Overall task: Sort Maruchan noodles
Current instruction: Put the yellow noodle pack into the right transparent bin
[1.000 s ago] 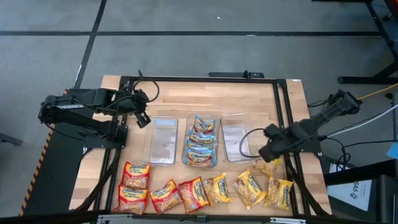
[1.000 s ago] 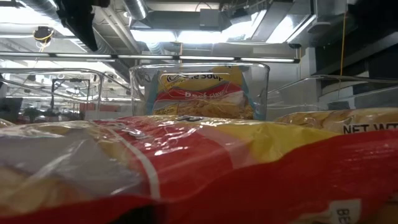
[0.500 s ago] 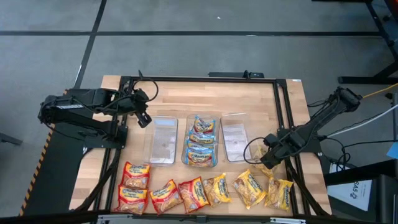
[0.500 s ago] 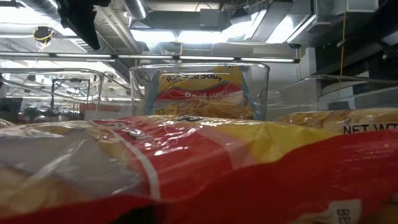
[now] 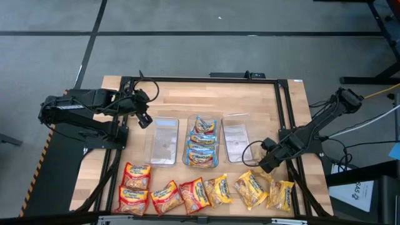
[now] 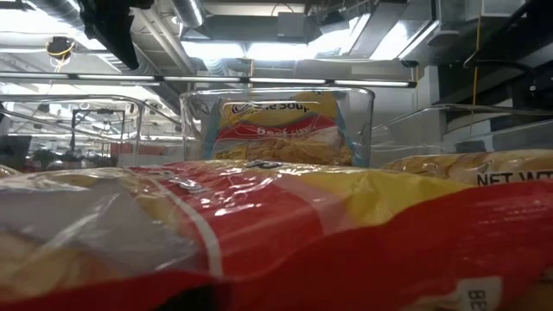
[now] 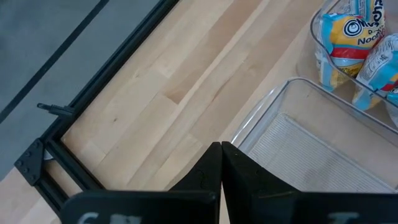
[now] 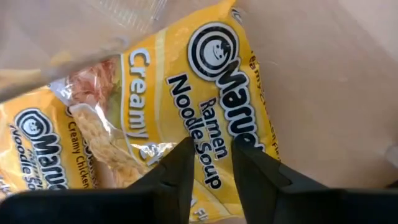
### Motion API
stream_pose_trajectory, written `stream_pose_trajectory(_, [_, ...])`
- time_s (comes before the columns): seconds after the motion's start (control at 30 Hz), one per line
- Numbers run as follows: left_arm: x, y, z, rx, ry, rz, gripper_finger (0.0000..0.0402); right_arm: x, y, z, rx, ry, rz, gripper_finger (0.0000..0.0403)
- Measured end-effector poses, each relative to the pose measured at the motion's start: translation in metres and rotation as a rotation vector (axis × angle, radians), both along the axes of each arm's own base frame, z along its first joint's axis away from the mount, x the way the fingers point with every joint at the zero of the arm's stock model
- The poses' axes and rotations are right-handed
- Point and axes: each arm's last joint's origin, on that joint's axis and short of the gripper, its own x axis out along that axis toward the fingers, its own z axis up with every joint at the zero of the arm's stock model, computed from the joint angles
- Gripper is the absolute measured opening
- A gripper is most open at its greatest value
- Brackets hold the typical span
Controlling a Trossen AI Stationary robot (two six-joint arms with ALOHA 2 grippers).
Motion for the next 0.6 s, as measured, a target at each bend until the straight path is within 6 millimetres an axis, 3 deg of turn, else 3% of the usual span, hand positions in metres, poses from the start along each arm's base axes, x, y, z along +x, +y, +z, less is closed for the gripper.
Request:
stream_pose_trajectory(0.13, [0.0, 0.0, 0.0, 0.0, 0.001, -0.001, 0.0, 0.0, 0.0, 0.0, 0.0, 0.003, -0.01, 0.0021])
stream_pose_trajectory(0.3, [0.0, 0.0, 0.0, 0.012, 0.013, -0.022, 0.0, 0.0, 0.0, 0.007, -0.014, 0.033, -0.023, 0.0003])
stream_pose_trajectory(0.43, [0.0, 0.0, 0.0, 0.014, 0.016, -0.026, 0.0, 0.002, 0.002, 0.033, -0.034, 0.07, -0.026, 0.0002])
stream_pose_trajectory(0.6, [0.0, 0.0, 0.0, 0.012, 0.013, -0.022, 0.0, 0.003, 0.0, 0.079, -0.131, 0.05, -0.072, 0.0001])
